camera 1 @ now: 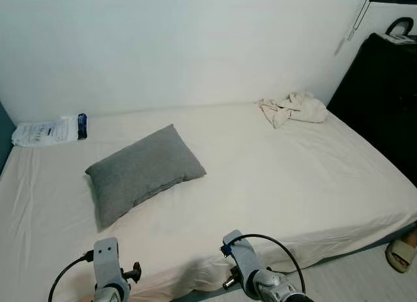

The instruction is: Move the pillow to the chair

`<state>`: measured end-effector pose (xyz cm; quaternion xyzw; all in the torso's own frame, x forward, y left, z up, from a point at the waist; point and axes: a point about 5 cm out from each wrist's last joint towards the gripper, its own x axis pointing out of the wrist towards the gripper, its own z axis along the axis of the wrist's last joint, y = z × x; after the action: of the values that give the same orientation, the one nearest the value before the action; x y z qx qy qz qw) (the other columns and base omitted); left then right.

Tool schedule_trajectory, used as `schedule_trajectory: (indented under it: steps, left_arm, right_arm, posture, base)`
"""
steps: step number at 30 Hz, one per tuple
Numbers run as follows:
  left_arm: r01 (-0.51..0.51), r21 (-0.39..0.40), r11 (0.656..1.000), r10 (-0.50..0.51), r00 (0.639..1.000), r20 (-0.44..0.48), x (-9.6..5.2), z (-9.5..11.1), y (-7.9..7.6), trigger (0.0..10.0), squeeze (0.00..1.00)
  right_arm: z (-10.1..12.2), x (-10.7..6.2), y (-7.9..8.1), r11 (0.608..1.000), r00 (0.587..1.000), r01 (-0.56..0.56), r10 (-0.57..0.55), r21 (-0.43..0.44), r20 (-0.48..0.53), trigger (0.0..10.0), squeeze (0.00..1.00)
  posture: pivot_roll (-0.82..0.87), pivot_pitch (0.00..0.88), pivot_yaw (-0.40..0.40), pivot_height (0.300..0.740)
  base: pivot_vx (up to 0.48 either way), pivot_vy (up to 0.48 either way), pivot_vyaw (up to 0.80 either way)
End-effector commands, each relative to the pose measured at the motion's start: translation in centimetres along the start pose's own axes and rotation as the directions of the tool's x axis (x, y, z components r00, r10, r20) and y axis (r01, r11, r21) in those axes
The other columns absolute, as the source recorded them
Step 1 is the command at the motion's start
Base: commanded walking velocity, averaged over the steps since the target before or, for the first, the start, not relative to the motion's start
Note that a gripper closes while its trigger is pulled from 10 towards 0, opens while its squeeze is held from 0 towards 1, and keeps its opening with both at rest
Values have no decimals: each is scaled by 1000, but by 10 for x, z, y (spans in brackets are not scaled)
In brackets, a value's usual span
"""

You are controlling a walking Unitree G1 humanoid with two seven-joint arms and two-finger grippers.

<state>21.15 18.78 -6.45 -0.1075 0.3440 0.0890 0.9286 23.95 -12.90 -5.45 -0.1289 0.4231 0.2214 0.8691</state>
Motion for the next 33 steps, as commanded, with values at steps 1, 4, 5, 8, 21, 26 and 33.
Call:
schedule_trajectory:
  steps: [1, 4, 5, 8, 21, 26, 33]
  left_arm:
    - [16, -7, 1000, -16, 1000, -10, -1, -5, -4, 10000, 0]
    - [13, -12, 1000, -13, 1000, -11, -2, -6, -4, 10000, 0]
    - [13, -13, 1000, -13, 1000, -12, -2, -6, -4, 10000, 0]
    - [35, 14, 999, -35, 999, -31, -3, -10, -5, 10000, 0]
    - [31, -13, 999, -31, 999, -18, -2, -7, -6, 10000, 0]
    - [38, -15, 999, -38, 999, -8, -1, -5, -6, 10000, 0]
    - [40, -5, 999, -40, 999, 33, 2, 6, -6, 10000, 0]
  right_arm:
    - [-6, -1, -2, 999, 1000, 12, -12, 31, -14, 10000, 0]
    - [-7, -1, -2, 999, 1000, 12, -12, 34, -16, 10000, 0]
    - [-8, -1, -2, 999, 1000, 12, -11, 34, -17, 10000, 0]
    - [-8, -1, -2, 999, 1000, 11, -10, 33, -18, 10000, 0]
    - [-11, -1, -1, 1000, 999, 14, -14, 4, -46, 10000, 0]
    - [-11, -1, -1, 1000, 999, 19, -18, 14, -43, 10000, 0]
    - [-12, -1, 0, 999, 999, 16, -15, 33, -32, 10000, 0]
  posture:
    - [-20, 56, -69, 740]
    - [-17, 55, -70, 740]
    - [-17, 55, -70, 740]
    - [-16, 56, -73, 740]
    - [-12, 44, -74, 740]
    - [-13, 41, -68, 740]
    - [-16, 46, -60, 740]
  base:
    - [0, 0, 0]
    - [0, 0, 0]
    - [0, 0, 0]
    - [0, -330, 0]
    - [0, -182, -118]
    - [0, 0, -610]
    - [0, 0, 0]
